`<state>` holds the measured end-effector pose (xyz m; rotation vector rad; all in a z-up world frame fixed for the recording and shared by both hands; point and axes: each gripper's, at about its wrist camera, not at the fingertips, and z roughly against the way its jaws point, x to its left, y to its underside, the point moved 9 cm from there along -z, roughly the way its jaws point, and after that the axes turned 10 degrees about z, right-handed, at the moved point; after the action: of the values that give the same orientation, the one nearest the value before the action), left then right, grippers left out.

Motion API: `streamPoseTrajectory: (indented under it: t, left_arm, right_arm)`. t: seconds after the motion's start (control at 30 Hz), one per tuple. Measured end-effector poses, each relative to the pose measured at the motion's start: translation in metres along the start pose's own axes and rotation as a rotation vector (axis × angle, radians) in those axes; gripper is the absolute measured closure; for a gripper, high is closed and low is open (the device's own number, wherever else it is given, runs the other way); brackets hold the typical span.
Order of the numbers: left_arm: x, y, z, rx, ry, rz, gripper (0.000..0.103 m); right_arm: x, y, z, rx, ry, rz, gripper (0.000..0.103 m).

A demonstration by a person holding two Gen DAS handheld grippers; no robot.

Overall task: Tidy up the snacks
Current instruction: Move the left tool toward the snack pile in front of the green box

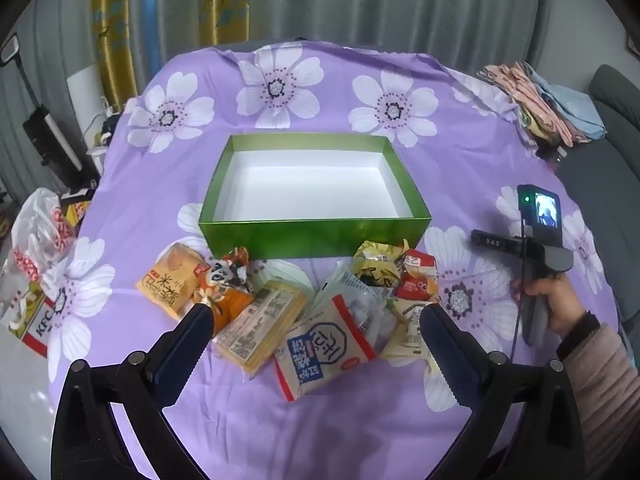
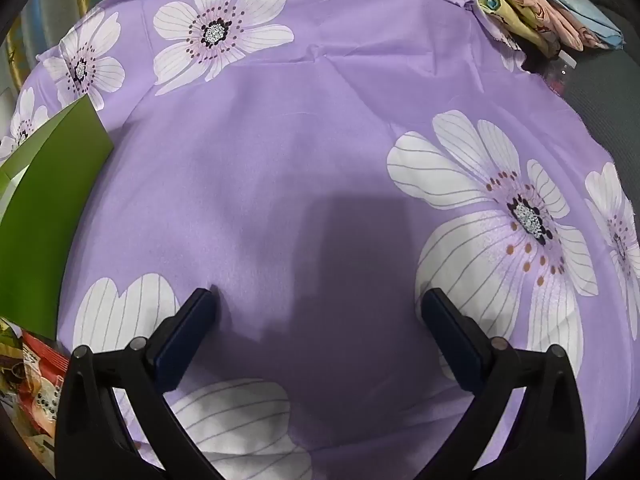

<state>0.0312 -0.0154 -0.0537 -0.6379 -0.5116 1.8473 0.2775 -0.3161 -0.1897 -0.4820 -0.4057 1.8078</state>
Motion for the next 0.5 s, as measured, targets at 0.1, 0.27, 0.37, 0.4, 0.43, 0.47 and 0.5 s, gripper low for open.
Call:
streamPoseTrajectory:
  t: [0.1, 0.27, 0.37, 0.4, 0.43, 0.47, 0.5]
  left_arm:
    - [0.005, 0.002, 0.004, -0.013, -0.023, 0.002, 0.001]
    - [0.014, 0.001, 0.009, -0.043, -0.044, 0.013, 0.001]
    - [0.019, -0.001, 0.012, -0.065, -0.057, 0.027, 0.001]
    - [0.020, -0.001, 0.014, -0.073, -0.059, 0.034, 0.001]
    - [0.022, -0.001, 0.015, -0.079, -0.057, 0.040, 0.001]
    - [0.022, -0.001, 0.016, -0.085, -0.053, 0.043, 0.001]
    - [0.022, -0.002, 0.017, -0.089, -0.050, 0.048, 0.001]
  right_arm:
    - [0.014, 0.003, 0.025, -0.063, -0.039, 0.032, 0.000]
    - [0.069, 0.008, 0.114, -0.218, -0.206, 0.121, 0.000]
    - [0.107, 0.016, 0.168, -0.291, -0.297, 0.219, 0.000]
    - [0.119, 0.018, 0.183, -0.309, -0.338, 0.249, 0.000]
    - [0.129, 0.021, 0.195, -0.326, -0.368, 0.268, 0.000]
    - [0.138, 0.025, 0.204, -0.334, -0.395, 0.291, 0.000]
    - [0.148, 0.029, 0.212, -0.339, -0.419, 0.315, 0.000]
